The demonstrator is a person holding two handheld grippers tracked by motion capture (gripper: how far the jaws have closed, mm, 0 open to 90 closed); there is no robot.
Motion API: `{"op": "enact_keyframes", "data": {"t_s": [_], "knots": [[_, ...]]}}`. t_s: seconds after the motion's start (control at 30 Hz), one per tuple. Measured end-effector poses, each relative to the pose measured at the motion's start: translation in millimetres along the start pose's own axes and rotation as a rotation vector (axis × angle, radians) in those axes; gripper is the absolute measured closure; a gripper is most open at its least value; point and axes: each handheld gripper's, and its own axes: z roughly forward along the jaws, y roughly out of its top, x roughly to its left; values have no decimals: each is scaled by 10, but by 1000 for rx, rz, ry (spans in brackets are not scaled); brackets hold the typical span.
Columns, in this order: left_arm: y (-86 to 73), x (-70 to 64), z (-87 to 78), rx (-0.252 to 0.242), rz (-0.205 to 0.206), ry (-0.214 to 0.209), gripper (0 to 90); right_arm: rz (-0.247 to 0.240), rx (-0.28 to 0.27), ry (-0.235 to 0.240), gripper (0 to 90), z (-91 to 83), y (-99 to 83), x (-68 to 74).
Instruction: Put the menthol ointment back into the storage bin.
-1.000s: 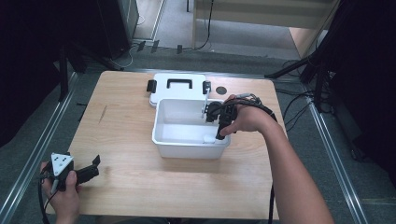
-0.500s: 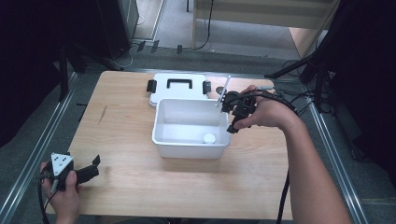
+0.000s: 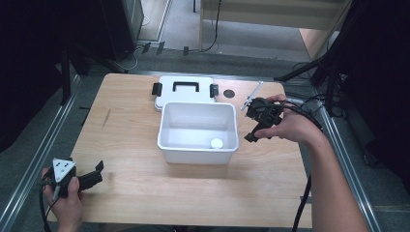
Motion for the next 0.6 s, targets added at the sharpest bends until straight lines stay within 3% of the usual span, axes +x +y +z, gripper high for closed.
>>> {"op": "enact_keyframes", "data": {"t_s": [0.1, 0.3, 0.47, 0.6], "knots": [[0, 0, 0, 0, 0, 0, 2, 42, -46, -13, 153, 57, -160, -37], [1, -5, 0, 0, 5, 1, 2, 188, -198, -17, 149, 210, -535, -110], [1, -8, -1, -1, 12, 5, 3, 283, -307, -66, 140, 362, -864, -110], [1, -6, -1, -1, 11, 5, 2, 320, -398, -109, 135, 453, -1093, -38]]}}
